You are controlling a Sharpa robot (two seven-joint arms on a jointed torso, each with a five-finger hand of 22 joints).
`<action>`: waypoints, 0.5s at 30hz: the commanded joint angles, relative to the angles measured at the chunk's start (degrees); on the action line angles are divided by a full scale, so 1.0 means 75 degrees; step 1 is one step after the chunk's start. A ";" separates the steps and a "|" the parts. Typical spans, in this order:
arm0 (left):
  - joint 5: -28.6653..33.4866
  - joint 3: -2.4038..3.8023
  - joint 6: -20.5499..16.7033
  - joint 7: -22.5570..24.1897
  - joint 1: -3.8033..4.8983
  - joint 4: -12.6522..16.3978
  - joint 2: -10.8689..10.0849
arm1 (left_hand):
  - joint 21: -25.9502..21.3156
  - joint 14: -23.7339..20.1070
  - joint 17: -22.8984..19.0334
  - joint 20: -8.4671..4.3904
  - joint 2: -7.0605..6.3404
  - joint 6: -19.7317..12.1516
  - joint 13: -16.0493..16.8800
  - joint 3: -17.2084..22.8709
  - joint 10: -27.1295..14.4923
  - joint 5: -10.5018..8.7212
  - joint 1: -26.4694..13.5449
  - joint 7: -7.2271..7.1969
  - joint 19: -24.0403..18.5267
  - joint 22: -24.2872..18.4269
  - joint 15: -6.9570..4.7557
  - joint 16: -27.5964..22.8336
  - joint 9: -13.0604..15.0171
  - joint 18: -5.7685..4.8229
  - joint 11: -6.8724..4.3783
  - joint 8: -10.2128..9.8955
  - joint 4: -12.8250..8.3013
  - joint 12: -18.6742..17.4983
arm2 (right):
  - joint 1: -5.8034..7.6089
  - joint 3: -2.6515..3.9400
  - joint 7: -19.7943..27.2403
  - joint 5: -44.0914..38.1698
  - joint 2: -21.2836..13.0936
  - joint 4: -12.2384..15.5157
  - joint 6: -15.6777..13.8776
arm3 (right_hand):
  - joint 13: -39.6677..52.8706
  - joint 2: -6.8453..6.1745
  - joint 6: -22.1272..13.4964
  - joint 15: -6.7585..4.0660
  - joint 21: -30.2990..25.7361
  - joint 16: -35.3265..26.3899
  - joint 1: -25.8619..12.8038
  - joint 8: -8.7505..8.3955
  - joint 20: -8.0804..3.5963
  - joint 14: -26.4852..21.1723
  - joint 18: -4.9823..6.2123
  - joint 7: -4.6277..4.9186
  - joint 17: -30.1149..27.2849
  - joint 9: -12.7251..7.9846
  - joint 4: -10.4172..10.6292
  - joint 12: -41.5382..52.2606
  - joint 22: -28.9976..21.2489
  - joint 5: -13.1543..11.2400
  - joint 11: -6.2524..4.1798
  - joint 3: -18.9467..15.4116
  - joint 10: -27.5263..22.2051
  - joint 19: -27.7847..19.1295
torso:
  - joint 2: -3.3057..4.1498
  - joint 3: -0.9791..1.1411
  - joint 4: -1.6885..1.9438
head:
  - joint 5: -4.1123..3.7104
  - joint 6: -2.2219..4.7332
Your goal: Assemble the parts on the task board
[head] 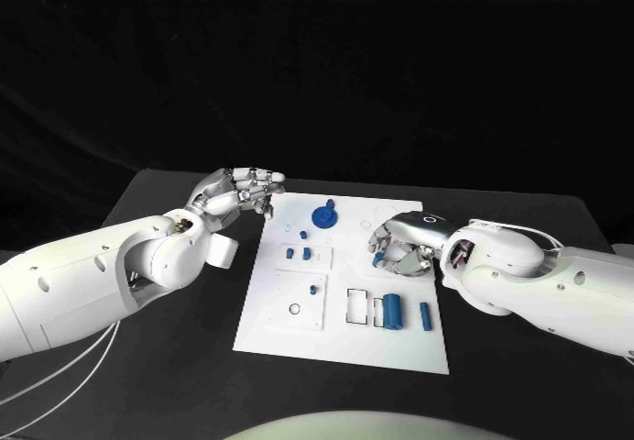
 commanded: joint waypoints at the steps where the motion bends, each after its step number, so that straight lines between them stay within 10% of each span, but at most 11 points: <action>1: -0.0017 0.0003 0.0084 0.0038 0.0001 0.0020 0.0006 | -0.0031 -0.0059 -0.0007 0.0039 0.0058 -0.0028 0.0007 -0.0009 -0.0041 0.0031 0.0007 0.0015 -0.0034 -0.0006 -0.0006 -0.0027 0.0006 0.0114 0.0012 0.0017 -0.0034 0.0042 | -0.0028 -0.0004 -0.0046 -0.0029 0.0029 -0.0020 -0.0009 | -0.0002 0.0060 0.0146 -0.0070 0.0072 0.0070 0.0057 0.0081 -0.0023 0.0070 -0.0050 -0.0028 0.0068 0.0025 0.0019 0.0077 0.0067 -0.0059 -0.0043 0.0101 0.0161 0.0082 | -0.0002 0.0002 -0.0005 | 0.0011 -0.0012; 15: -0.0017 0.0003 0.0099 0.0016 0.0001 0.0004 0.0020 | -0.0031 -0.0059 -0.0007 0.0039 0.0058 -0.0028 0.0007 -0.0009 -0.0041 0.0031 0.0007 0.0015 -0.0034 -0.0006 -0.0006 -0.0027 0.0006 0.0114 0.0012 0.0017 -0.0034 0.0042 | -0.0095 -0.0011 -0.0268 -0.0257 0.0116 -0.0135 -0.0092 | 0.0015 0.0224 0.0481 -0.0145 0.0261 0.0183 0.0241 0.0265 -0.0096 0.0113 -0.0097 -0.0101 0.0228 0.0103 0.0005 0.0163 0.0262 -0.0491 -0.0128 0.0357 0.0405 0.0209 | 0.0002 0.0007 -0.0009 | -0.0006 -0.0052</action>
